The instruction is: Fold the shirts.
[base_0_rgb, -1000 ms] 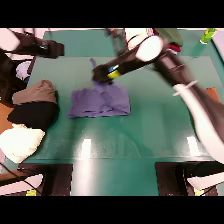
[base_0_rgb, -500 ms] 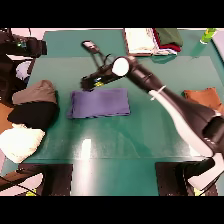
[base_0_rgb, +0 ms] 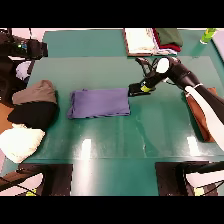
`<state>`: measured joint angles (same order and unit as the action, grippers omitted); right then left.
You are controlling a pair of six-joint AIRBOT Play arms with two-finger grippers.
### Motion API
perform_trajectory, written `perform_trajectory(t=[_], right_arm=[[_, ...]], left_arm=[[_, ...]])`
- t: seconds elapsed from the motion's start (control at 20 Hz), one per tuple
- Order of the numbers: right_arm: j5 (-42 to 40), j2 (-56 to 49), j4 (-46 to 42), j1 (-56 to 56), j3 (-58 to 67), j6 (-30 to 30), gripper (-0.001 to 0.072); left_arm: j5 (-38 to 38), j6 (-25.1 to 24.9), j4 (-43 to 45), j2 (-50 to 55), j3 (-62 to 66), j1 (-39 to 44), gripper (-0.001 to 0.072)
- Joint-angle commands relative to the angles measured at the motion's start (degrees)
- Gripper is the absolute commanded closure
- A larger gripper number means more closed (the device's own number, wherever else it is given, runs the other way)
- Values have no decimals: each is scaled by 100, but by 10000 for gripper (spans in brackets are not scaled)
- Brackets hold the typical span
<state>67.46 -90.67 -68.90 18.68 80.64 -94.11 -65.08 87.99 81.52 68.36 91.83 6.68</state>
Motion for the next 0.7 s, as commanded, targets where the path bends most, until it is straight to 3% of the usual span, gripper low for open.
perform_trajectory(t=[0.0,0.35,0.5,0.6,0.65], right_arm=[[-44,-415,350,-57,-153,-302,131],[-101,-1410,487,522,846,-494,141],[-173,-1484,442,564,973,-503,331],[-308,-1445,422,564,973,-407,678],[-380,-1403,387,560,973,-376,691]], left_arm=[[28,-4,-81,-2,-2,-4,673],[-378,-153,-92,-2,-2,-4,673],[-457,-149,-133,-2,-2,-4,673],[-422,-149,-334,-2,-2,9,674],[-398,-153,-352,-2,-4,103,674]])
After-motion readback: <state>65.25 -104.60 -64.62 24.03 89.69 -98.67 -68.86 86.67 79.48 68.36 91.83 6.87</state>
